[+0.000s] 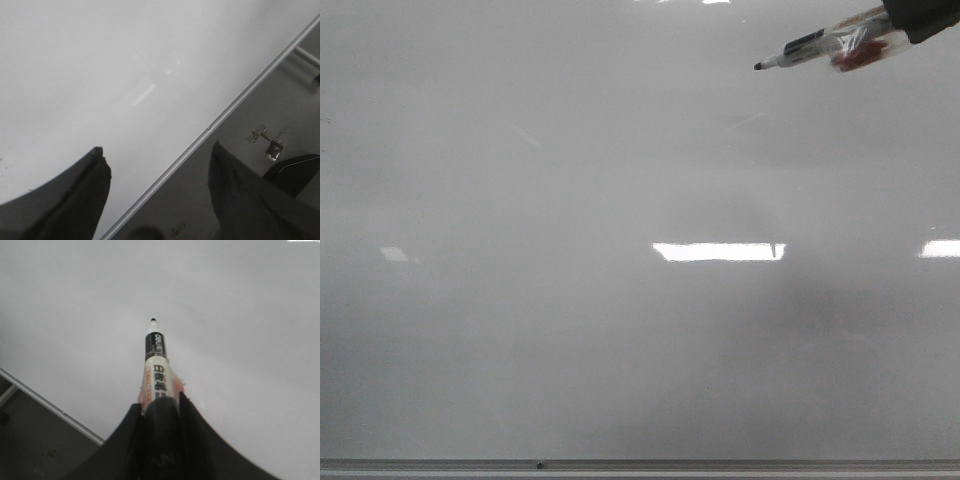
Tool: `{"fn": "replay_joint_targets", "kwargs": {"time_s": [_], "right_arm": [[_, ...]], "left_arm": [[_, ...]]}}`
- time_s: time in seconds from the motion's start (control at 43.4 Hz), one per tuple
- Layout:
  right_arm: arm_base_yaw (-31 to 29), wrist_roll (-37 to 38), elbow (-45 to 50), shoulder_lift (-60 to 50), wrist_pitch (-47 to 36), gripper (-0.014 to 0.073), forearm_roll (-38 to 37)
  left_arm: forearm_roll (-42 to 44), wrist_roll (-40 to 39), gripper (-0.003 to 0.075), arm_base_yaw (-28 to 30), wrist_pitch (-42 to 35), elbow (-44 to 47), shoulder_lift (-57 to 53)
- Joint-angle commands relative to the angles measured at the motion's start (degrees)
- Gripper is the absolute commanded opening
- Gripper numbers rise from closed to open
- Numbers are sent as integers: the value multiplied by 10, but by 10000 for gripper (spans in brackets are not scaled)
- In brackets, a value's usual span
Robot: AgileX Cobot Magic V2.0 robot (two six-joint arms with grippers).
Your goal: Write number 8 on whiteboard
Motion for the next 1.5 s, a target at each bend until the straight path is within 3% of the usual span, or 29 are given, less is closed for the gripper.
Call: {"fn": "replay_joint_targets", "kwargs": {"time_s": [0.0, 0.161, 0.461, 0.553, 0.669, 0.922, 1.084, 1.268, 1.476], "right_arm": [[-3, 3, -15, 2, -75, -106, 15], [-3, 1, -19, 42, -143, -106, 13], [-3, -4, -82, 137, -153, -106, 12], [1, -6, -108, 175, -143, -106, 12], [8, -49, -142, 211, -71, -106, 12], [-67, -43, -97, 170, -18, -106, 7], [-42, -43, -43, 165, -43, -106, 21], [14, -43, -51, 194, -108, -106, 27], [-8, -43, -116, 208, -98, -106, 30]], "left_arm": [[-15, -6, 429, 2, -39, -15, -11], [-15, -6, 429, 2, -46, -15, -11], [-15, -6, 429, 2, -47, -15, -11], [-15, -6, 429, 2, -47, -15, -11], [-15, -6, 429, 2, -48, -15, -11], [-15, -5, 429, 2, -52, -15, -11], [-15, -5, 429, 2, -65, -15, -11], [-15, -5, 429, 2, -65, -15, -11], [-15, -1, 429, 2, -65, -15, -11]]}}
